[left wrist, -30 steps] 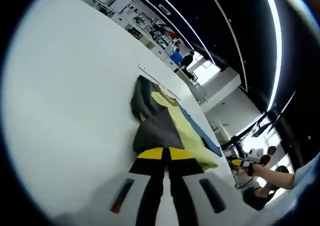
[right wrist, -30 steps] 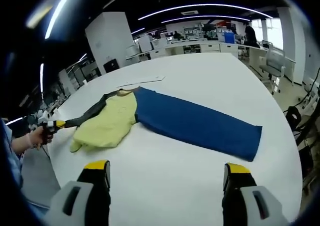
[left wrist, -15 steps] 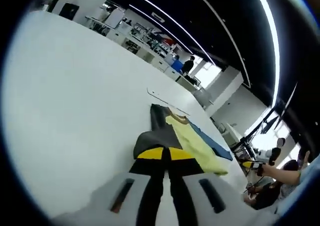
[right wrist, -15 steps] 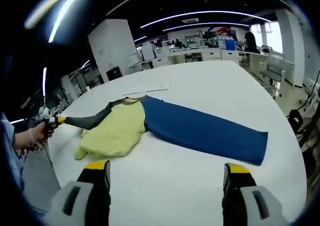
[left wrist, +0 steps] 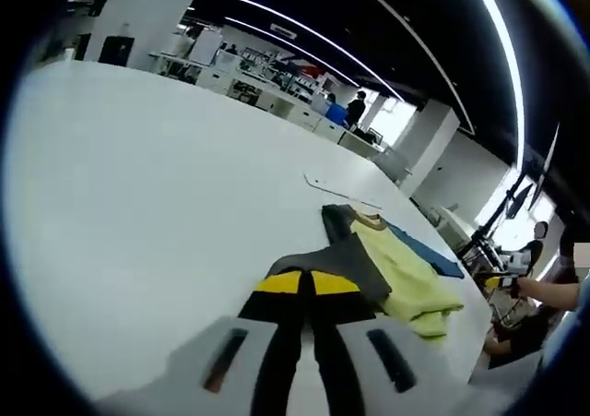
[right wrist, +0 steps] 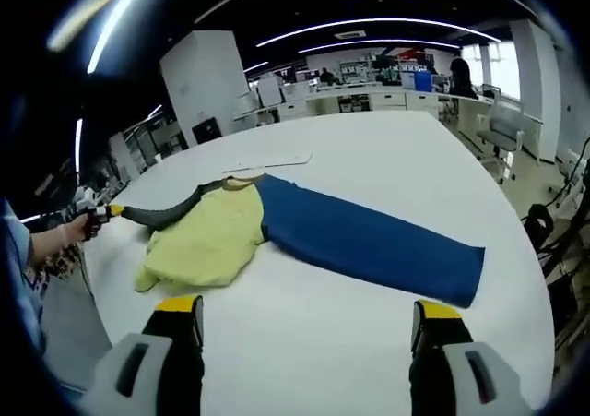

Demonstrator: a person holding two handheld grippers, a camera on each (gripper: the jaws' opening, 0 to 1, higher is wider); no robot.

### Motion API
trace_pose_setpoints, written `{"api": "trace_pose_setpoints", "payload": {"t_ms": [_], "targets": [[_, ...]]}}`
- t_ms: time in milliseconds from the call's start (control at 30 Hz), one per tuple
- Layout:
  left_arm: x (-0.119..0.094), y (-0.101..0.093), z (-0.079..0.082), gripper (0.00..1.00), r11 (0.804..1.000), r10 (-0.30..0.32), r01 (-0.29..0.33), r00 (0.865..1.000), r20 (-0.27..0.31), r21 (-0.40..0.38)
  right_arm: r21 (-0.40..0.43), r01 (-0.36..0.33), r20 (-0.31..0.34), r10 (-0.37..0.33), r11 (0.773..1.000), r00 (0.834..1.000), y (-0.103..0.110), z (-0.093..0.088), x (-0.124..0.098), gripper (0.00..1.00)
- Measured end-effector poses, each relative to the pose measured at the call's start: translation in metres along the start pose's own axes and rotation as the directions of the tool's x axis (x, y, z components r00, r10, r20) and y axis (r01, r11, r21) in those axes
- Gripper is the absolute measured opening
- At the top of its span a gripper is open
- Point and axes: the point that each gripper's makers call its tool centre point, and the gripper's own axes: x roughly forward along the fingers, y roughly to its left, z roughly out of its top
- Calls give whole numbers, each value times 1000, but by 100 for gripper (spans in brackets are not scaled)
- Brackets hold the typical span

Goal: Fold the garment on the visible template until the final outline fits inside the template.

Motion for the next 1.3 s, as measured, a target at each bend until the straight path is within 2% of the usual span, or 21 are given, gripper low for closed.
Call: {"api": "trace_pose_setpoints", "payload": {"t_ms": [200, 267, 400, 867, 1133, 1200, 1300], "targets": [[9, 21, 12, 0, 1000, -1, 2, 1000, 13, -10, 3, 12, -23, -12, 1000, 1000, 0, -6, 2, 94], [12, 30, 10, 0, 1000, 7, -7, 1000, -4, 14, 6, 16, -28, -15, 1000, 999, 1, -8, 3, 94], [15, 49, 6, 0, 1000, 23, -23, 1000, -22, 2, 5, 17, -41, -17, 1000, 999, 2, -10, 6, 95], [13, 92, 4, 0, 996, 87, -87, 996, -35, 0, -19, -1, -73, 0, 1000, 997, 9, -7, 20, 95], [4, 123, -4, 0, 988, 150, -152, 987, -59, -26, -29, -13, -89, 10, 999, 996, 12, -8, 26, 95], [2, 135, -9, 0, 982, 188, -189, 979, -80, -9, -29, -13, -91, 11, 999, 996, 12, -8, 26, 95], [0, 151, -8, 0, 974, 222, -225, 972, -73, -38, -36, -15, -101, 11, 999, 995, 13, -8, 27, 95]]}}
